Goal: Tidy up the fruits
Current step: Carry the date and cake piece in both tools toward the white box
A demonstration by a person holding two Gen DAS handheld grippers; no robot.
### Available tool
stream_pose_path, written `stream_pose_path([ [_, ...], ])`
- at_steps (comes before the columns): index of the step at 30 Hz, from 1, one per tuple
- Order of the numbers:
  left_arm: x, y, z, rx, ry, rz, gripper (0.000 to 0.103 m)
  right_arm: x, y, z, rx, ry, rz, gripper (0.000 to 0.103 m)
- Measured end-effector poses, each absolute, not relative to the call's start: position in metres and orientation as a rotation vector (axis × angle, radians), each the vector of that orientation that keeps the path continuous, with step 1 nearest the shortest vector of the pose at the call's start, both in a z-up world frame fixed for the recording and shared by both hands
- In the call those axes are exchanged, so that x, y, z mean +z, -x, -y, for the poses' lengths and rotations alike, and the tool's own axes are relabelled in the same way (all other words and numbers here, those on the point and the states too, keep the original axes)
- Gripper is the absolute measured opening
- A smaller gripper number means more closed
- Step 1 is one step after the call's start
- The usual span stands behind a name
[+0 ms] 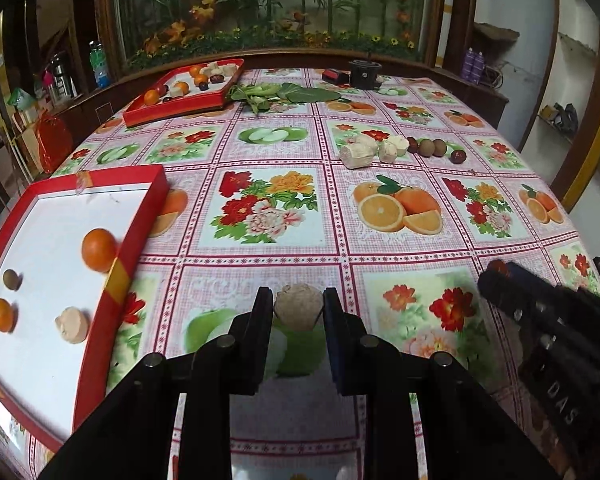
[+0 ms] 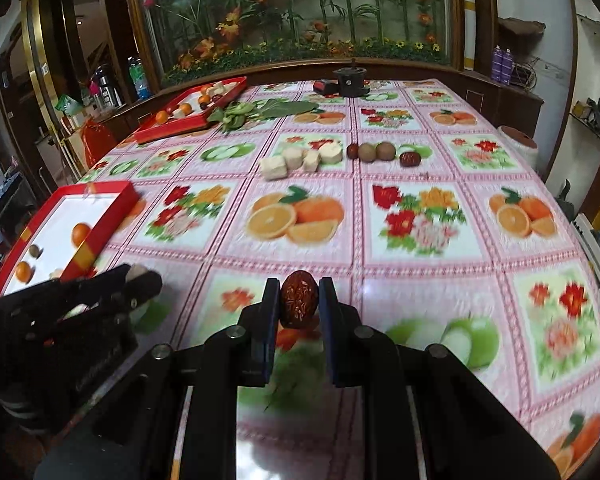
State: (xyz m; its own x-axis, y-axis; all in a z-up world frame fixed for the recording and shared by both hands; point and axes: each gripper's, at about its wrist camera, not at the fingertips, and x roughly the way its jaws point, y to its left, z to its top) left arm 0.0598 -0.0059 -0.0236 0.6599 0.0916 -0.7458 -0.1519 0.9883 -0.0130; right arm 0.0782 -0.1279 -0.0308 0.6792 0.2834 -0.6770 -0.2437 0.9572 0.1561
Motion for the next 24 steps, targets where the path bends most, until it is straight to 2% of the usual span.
stream_pose_path([
  [24,-0.033,-0.041,-0.017,0.169,0.113,-0.822,0.024,-0.034,-0.058,0.102,0.303,-0.049,-0.766,0.021],
])
